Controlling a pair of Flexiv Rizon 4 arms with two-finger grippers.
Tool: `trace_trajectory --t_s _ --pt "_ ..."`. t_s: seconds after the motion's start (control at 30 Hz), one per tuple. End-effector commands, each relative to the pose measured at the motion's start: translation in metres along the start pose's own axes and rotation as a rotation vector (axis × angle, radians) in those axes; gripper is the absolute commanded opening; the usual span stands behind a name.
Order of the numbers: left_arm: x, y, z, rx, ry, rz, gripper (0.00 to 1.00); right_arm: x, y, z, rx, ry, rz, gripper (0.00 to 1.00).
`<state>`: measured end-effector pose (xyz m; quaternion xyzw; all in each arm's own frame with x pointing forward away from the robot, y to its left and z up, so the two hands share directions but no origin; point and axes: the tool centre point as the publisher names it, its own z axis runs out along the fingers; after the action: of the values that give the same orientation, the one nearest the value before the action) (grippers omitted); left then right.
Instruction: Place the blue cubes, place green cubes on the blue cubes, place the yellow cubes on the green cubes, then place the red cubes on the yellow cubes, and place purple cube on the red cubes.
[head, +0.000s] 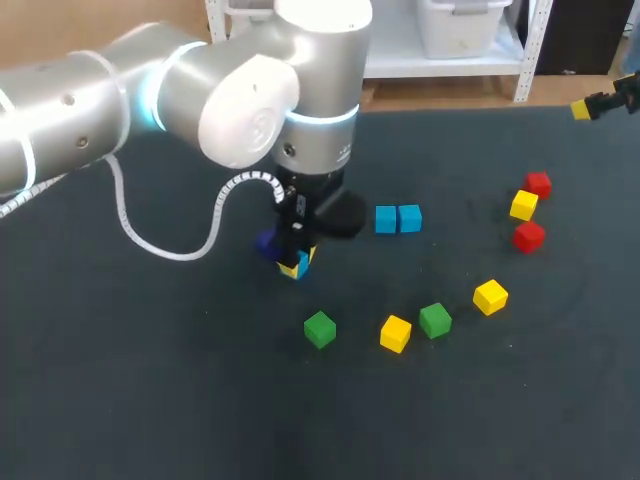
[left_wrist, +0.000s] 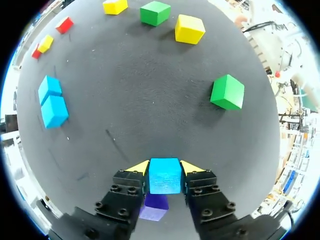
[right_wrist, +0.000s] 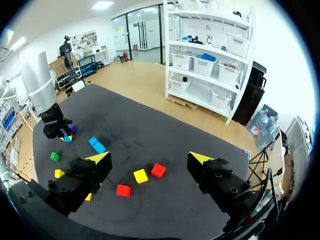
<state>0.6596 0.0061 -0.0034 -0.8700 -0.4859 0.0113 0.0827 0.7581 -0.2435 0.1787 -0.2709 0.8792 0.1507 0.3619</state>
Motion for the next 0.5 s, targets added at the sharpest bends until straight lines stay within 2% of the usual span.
trace_trajectory --t_s 0.03,0.1,0.3,0.4,0.5 --pt "-0.006 0.019 -0.012 0.067 0.045 -0.06 0.0 0.0 0.0 0.0 0.002 0.001 0.0 1.0" --pt "-0.007 0.027 -0.021 0.102 0.04 -0.128 0.0 0.0 0.0 0.0 0.002 0.001 0.0 1.0" --pt "-0.009 0.05 -0.033 0.129 0.056 -0.261 0.0 0.0 0.0 0.0 0.002 0.001 0.0 1.0" --pt "-0.013 0.058 -0.034 0.14 0.053 -0.279 0.0 0.0 0.0 0.0 0.002 0.001 0.0 1.0" --pt "-0.021 0.066 -0.034 0.153 0.084 -0.29 0.0 0.0 0.0 0.0 0.002 0.001 0.0 1.0"
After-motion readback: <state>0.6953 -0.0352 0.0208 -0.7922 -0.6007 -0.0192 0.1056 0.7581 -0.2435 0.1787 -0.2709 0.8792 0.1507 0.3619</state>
